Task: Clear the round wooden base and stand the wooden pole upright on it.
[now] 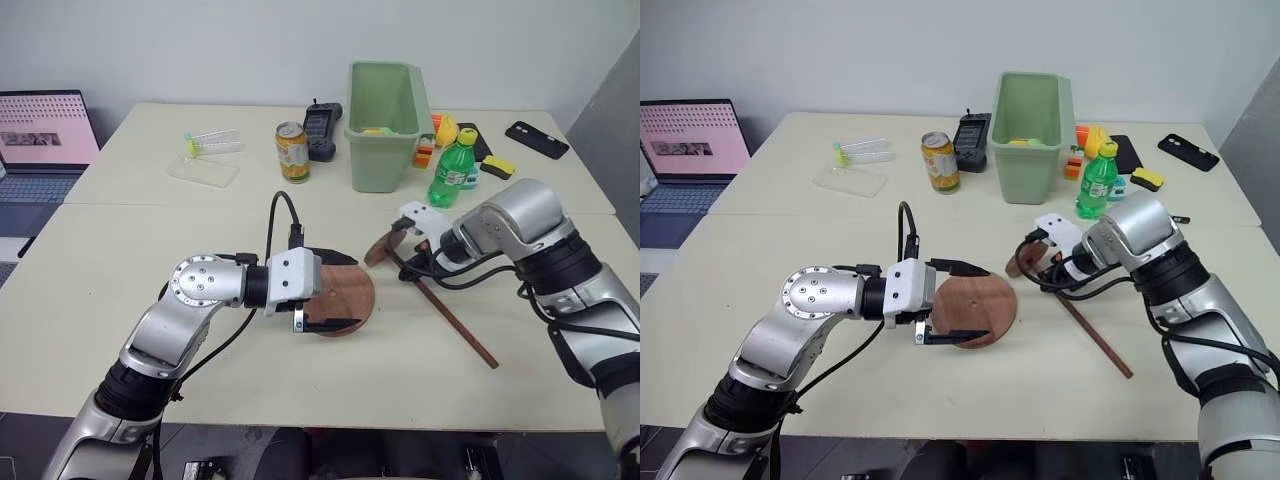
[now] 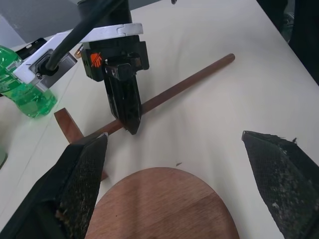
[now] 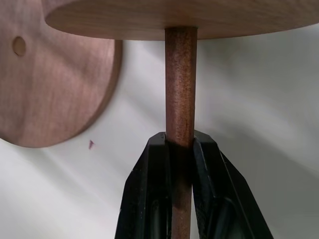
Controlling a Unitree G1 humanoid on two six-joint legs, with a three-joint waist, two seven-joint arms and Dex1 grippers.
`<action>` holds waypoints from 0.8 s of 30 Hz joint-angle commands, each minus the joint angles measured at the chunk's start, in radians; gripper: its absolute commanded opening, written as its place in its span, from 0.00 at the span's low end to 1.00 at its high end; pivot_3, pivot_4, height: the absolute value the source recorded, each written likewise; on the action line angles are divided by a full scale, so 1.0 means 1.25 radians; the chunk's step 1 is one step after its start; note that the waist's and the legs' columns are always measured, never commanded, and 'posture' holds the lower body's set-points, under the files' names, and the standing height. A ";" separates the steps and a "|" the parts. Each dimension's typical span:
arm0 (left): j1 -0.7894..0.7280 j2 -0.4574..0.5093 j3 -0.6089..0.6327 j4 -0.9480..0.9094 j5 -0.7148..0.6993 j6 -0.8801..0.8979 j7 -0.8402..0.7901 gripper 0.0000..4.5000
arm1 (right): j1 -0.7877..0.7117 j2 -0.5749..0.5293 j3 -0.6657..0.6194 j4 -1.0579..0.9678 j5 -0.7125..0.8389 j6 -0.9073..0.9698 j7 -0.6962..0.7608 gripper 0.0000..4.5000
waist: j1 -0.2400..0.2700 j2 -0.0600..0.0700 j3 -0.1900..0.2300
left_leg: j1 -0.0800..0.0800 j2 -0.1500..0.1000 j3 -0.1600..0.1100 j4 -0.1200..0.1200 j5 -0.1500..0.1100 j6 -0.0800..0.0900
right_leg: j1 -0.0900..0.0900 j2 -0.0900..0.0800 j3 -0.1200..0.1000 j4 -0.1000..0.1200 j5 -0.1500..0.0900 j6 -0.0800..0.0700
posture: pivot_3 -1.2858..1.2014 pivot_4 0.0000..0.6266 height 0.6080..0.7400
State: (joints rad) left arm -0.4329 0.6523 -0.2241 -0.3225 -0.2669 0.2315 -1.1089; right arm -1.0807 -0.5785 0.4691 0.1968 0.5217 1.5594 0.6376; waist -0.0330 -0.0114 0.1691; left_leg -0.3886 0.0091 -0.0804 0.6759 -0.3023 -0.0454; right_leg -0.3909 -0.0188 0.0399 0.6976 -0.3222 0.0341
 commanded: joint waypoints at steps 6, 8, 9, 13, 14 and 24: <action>-0.025 0.079 0.115 0.053 -0.027 0.014 -0.006 1.00 | -0.032 -0.096 -0.171 -0.152 0.048 -0.038 0.063 0.05 | 0.000 0.000 0.000 | -0.006 -0.001 0.000 0.002 0.000 0.000 | -0.006 0.000 0.000 0.001 0.000 0.000 | 0.52 0.24 1.00; 0.003 0.122 0.151 0.056 -0.025 0.024 -0.013 1.00 | 0.005 -0.108 -0.252 -0.253 0.075 -0.072 0.070 0.05 | 0.000 0.000 0.000 | -0.009 0.000 0.001 0.002 0.000 0.000 | -0.011 0.000 0.000 0.003 0.000 0.000 | 0.52 0.24 1.00; 0.017 0.138 0.161 0.055 -0.023 0.023 -0.016 1.00 | 0.027 -0.100 -0.286 -0.291 0.078 -0.100 0.062 0.05 | -0.003 0.000 0.000 | -0.010 0.000 0.001 0.002 0.000 0.000 | -0.012 0.000 0.000 0.003 0.000 0.000 | 0.52 0.24 1.00; 0.072 0.186 0.195 0.038 -0.025 0.033 -0.020 1.00 | 0.127 0.008 -0.446 -0.428 0.109 -0.267 0.016 0.05 | -0.008 0.000 0.000 | -0.010 0.002 0.001 0.001 0.000 0.000 | -0.012 0.000 0.000 0.003 0.000 0.000 | 0.52 0.24 1.00; 0.083 0.194 0.202 0.033 -0.030 0.039 -0.019 1.00 | 0.154 0.035 -0.471 -0.456 0.118 -0.318 0.020 0.05 | -0.008 0.001 0.000 | -0.010 0.002 0.001 0.001 0.000 0.000 | -0.012 0.000 0.000 0.003 0.000 0.000 | 0.52 0.24 1.00; 0.120 0.234 0.211 0.032 -0.041 0.059 -0.038 1.00 | 0.328 0.243 -0.411 -0.600 0.067 -0.668 -0.037 0.05 | -0.005 0.000 0.000 | -0.008 0.001 0.001 0.003 0.000 0.000 | -0.012 0.000 0.001 0.008 0.000 0.000 | 0.52 0.24 1.00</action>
State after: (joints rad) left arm -0.2865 0.9213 0.0122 -0.2477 -0.3035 0.3012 -1.1444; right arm -0.6824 -0.2986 -0.0492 -0.5177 0.6138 0.8076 0.6119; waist -0.0389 -0.0113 0.1687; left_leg -0.3992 0.0103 -0.0794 0.6794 -0.3020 -0.0458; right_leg -0.4058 -0.0189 0.0406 0.7077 -0.3223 0.0342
